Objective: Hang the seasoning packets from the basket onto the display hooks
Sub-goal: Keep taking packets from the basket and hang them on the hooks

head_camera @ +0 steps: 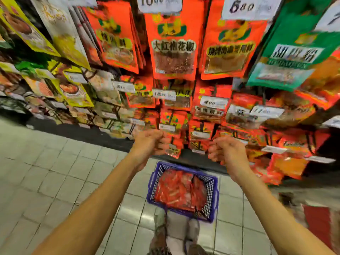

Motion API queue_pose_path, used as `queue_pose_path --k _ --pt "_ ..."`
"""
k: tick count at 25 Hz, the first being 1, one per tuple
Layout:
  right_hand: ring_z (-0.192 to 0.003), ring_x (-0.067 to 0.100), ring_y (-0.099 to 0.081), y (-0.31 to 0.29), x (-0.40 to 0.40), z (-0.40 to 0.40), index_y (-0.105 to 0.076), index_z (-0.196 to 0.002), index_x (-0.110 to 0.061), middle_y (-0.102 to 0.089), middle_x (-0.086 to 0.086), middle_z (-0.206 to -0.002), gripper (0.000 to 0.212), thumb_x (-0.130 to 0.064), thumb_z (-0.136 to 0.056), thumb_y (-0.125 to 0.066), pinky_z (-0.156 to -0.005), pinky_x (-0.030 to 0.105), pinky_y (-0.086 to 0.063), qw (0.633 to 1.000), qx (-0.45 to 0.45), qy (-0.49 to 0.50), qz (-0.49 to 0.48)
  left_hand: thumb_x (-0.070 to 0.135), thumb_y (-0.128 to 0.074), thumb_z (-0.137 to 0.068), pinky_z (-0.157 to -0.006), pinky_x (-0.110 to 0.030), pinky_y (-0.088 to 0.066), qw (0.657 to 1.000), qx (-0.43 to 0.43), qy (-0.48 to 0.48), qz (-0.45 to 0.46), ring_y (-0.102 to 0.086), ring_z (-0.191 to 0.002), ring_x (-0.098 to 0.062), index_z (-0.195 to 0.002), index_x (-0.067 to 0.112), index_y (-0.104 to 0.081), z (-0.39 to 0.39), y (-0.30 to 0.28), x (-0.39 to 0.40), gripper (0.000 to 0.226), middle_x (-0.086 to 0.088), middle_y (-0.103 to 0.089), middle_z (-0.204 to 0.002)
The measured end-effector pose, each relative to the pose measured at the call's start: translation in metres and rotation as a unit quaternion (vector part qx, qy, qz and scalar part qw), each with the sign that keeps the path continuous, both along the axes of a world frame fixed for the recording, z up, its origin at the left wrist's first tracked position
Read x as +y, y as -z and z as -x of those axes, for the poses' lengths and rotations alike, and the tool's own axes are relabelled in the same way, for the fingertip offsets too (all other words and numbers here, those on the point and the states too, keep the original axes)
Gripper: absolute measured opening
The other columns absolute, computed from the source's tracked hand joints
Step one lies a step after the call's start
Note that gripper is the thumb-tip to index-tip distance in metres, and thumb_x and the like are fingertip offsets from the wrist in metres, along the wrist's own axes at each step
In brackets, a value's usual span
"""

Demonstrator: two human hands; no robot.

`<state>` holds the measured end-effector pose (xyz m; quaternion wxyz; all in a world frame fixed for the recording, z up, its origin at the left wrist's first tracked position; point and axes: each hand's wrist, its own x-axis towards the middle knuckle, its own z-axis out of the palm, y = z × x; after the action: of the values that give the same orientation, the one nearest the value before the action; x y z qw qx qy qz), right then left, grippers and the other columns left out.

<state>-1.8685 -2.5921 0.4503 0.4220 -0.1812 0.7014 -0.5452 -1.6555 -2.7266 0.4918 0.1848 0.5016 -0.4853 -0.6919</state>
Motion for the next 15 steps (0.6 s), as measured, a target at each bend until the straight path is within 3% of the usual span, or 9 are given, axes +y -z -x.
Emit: queue_pose_path --k 4,6,8,10,11,13,15 --pt "-0.043 0.019 -0.062 0.128 0.042 -0.008 -0.064 -0.080 -0.009 -0.067 0.004 -0.054 0.022 -0.006 -0.099 -0.053 -0.043 0.025 -0.049 0.989 -0.039 0.027 -0.142 0.013 -0.053 -0.098 -0.058 -0.024 -0.053 0.987 -0.117 -0.040 -0.107 -0.066 -0.063 -0.016 -0.095 0.013 -0.068 -0.002 0.127 0.033 0.015 -0.005 -0.072 -0.079" --pt "-0.051 0.027 -0.063 0.201 0.060 -0.014 -0.065 -0.075 -0.012 -0.069 0.005 -0.056 0.024 -0.006 -0.097 -0.058 -0.046 0.029 -0.053 0.977 -0.042 0.036 -0.205 0.010 -0.056 -0.095 -0.055 -0.023 -0.052 0.973 -0.157 -0.056 -0.158 -0.066 -0.059 -0.017 -0.096 0.010 -0.070 -0.003 0.199 0.047 0.015 -0.006 -0.073 -0.076" --pt "-0.072 0.040 -0.068 0.278 0.073 -0.020 -0.068 -0.072 -0.016 -0.072 0.016 -0.072 0.024 -0.012 -0.095 -0.062 -0.067 0.046 -0.060 0.961 -0.016 0.016 -0.276 0.009 -0.057 -0.094 -0.052 -0.023 -0.050 0.958 -0.186 -0.064 -0.208 -0.062 -0.059 -0.021 -0.095 0.008 -0.070 -0.007 0.275 0.057 0.013 -0.011 -0.069 -0.079" --pt "-0.087 0.046 -0.068 0.356 0.084 -0.027 -0.070 -0.072 -0.014 -0.072 0.023 -0.085 0.022 -0.018 -0.092 -0.062 -0.084 0.058 -0.055 0.943 0.022 -0.028 -0.331 0.008 -0.055 -0.096 -0.056 -0.024 -0.047 0.943 -0.204 -0.069 -0.255 -0.057 -0.060 -0.022 -0.085 0.011 -0.065 -0.013 0.351 0.064 0.015 -0.008 -0.065 -0.071" --pt "-0.089 0.045 -0.068 0.389 0.087 -0.029 -0.071 -0.075 -0.011 -0.073 0.024 -0.087 0.023 -0.022 -0.091 -0.060 -0.086 0.056 -0.054 0.935 0.047 -0.044 -0.348 0.007 -0.054 -0.096 -0.060 -0.026 -0.045 0.937 -0.211 -0.071 -0.270 -0.056 -0.061 -0.023 -0.081 0.012 -0.062 -0.016 0.383 0.065 0.018 -0.007 -0.064 -0.068" --pt "-0.094 0.039 -0.068 0.456 0.093 -0.033 -0.073 -0.085 -0.009 -0.075 0.018 -0.092 0.028 -0.031 -0.092 -0.057 -0.085 0.038 -0.052 0.918 0.100 -0.081 -0.375 0.006 -0.051 -0.097 -0.063 -0.029 -0.046 0.931 -0.228 -0.072 -0.276 -0.055 -0.061 -0.023 -0.080 0.015 -0.060 -0.023 0.448 0.067 0.022 -0.007 -0.062 -0.071" --pt "-0.103 0.035 -0.067 0.530 0.099 -0.032 -0.073 -0.101 -0.011 -0.075 0.013 -0.104 0.023 -0.030 -0.097 -0.061 -0.081 0.028 -0.043 0.894 0.147 -0.136 -0.400 0.005 -0.049 -0.098 -0.059 -0.027 -0.047 0.927 -0.251 -0.068 -0.269 -0.055 -0.058 -0.020 -0.079 0.016 -0.059 -0.030 0.513 0.071 0.024 -0.007 -0.062 -0.072"
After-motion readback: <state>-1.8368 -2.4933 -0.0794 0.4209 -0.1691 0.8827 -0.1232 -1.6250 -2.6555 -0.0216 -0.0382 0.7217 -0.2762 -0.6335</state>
